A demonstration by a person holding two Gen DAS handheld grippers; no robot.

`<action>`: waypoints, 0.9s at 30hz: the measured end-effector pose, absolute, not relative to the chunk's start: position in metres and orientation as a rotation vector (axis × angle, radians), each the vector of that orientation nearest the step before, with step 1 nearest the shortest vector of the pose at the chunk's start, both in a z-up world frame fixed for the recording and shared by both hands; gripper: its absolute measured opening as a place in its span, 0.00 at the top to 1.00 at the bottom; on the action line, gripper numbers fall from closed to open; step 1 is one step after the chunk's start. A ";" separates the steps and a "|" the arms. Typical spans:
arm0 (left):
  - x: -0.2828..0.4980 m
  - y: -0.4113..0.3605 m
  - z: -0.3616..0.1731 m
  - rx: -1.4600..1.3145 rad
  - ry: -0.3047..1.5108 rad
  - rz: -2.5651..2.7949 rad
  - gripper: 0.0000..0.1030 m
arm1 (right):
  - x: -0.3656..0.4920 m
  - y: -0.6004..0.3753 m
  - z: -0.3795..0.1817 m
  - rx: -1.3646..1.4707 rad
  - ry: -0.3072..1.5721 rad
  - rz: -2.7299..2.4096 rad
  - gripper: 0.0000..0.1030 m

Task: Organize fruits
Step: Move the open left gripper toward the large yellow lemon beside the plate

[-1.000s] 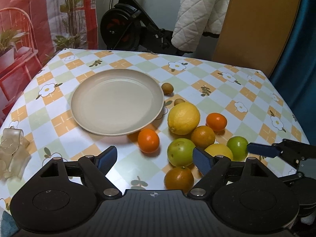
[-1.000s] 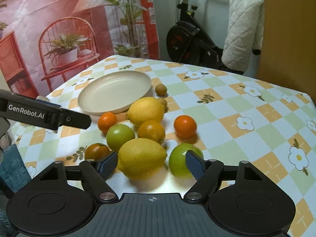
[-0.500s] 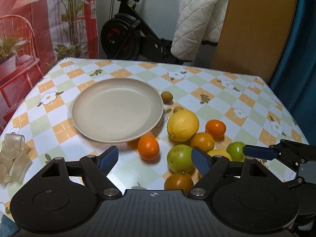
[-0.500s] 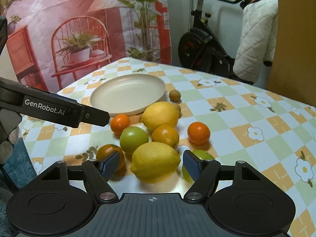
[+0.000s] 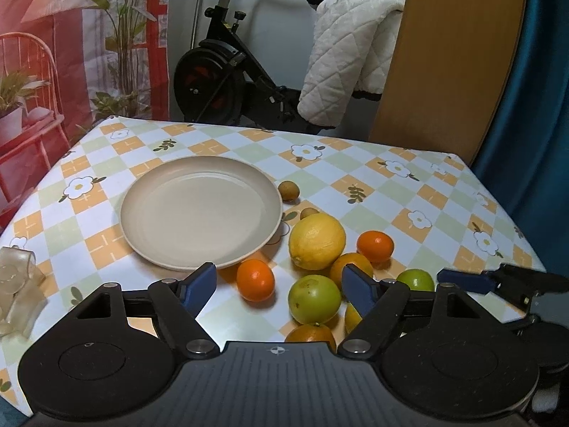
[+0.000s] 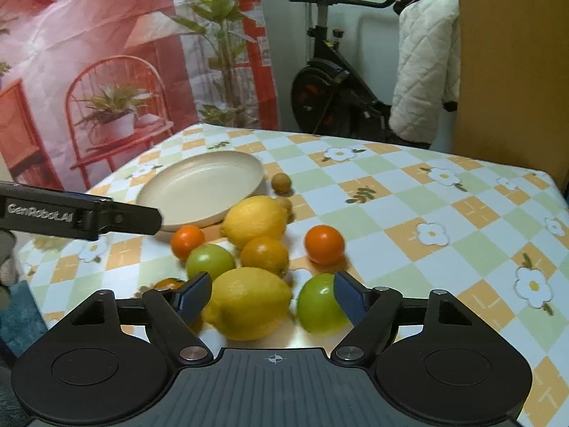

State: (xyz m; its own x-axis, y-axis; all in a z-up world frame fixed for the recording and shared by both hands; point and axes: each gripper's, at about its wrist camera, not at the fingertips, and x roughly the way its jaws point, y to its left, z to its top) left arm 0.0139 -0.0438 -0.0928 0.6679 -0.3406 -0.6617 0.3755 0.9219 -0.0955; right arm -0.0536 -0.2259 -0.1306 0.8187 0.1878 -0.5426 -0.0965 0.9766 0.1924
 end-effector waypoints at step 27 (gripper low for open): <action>0.021 -0.057 -0.098 0.089 0.809 -0.567 0.36 | -0.046 -0.211 -0.140 0.166 0.688 0.242 0.49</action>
